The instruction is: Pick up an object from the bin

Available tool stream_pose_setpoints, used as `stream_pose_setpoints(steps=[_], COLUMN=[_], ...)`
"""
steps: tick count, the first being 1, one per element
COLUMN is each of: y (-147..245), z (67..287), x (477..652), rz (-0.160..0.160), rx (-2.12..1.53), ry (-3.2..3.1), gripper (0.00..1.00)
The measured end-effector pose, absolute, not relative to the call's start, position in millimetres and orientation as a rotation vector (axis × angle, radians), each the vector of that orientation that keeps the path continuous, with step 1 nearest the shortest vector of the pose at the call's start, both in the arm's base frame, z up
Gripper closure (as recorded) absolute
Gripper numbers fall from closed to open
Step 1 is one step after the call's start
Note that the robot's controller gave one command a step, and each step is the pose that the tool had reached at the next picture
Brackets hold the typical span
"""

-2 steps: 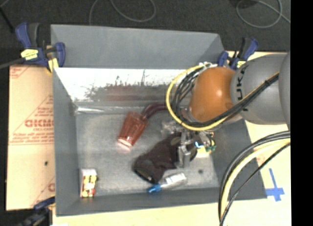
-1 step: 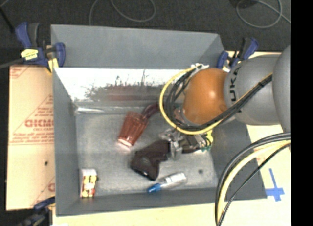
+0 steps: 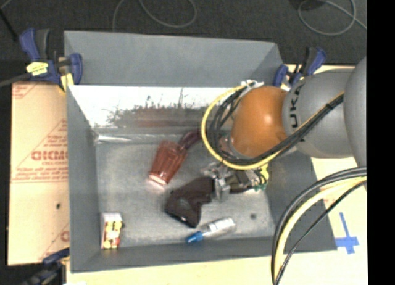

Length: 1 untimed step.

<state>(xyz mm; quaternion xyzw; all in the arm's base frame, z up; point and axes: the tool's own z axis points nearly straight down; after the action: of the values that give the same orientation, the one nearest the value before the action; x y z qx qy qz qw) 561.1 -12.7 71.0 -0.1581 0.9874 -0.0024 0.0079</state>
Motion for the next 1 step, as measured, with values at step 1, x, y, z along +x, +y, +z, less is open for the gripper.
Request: stream_pose_setpoints(steps=[1], y=[-12.8], z=[74.6], x=[559.8], rz=[-0.007], rx=[-0.494], ry=[3.089], gripper=[1.00])
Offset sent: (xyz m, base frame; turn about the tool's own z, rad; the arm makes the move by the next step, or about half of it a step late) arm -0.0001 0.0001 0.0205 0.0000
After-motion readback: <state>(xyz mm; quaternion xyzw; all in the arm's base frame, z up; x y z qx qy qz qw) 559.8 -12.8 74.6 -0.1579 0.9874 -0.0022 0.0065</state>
